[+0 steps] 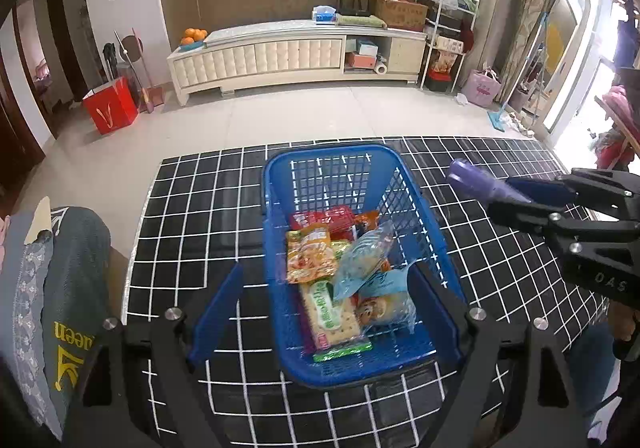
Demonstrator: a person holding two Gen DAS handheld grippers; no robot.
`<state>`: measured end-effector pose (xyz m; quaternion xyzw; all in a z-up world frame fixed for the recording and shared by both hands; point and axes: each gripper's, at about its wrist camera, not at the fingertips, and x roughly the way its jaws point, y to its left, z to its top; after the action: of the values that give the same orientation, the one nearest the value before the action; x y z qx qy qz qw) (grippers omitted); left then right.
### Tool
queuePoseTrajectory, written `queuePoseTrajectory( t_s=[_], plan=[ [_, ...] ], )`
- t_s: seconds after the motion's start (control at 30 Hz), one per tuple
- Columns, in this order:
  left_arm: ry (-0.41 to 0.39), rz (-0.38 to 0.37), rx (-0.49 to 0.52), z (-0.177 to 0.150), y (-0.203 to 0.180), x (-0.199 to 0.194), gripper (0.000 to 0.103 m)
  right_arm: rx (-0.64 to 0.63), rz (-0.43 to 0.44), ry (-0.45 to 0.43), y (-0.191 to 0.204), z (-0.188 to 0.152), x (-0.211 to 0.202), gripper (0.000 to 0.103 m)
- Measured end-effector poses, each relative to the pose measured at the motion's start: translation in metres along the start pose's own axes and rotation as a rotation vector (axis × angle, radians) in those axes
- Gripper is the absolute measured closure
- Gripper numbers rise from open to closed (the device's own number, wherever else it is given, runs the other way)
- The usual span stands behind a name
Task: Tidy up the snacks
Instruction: 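Carry the purple Doublemint roll into the blue basket with the right gripper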
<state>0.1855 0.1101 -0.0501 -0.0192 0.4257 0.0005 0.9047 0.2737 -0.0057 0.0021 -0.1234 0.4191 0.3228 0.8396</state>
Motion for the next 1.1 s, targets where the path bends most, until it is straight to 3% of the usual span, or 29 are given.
queuePoseTrajectory(
  t_s=[0.2,0.27,0.73,1.1],
  plan=[
    [-0.004,0.001,-0.04,-0.013,0.023,-0.001,0.014,-0.026,0.029,0.027,0.026,0.002,0.021,0.068],
    [0.02,-0.02,-0.049,-0.018,0.031,0.004,0.0,-0.041,0.032,0.046,0.035,0.001,0.031,0.068],
    [0.084,0.013,-0.113,-0.046,0.078,0.042,0.0,-0.076,0.031,0.225,0.061,-0.018,0.121,0.068],
    [0.111,-0.003,-0.085,-0.053,0.07,0.058,0.0,-0.053,-0.003,0.316,0.056,-0.026,0.142,0.068]
  ],
)
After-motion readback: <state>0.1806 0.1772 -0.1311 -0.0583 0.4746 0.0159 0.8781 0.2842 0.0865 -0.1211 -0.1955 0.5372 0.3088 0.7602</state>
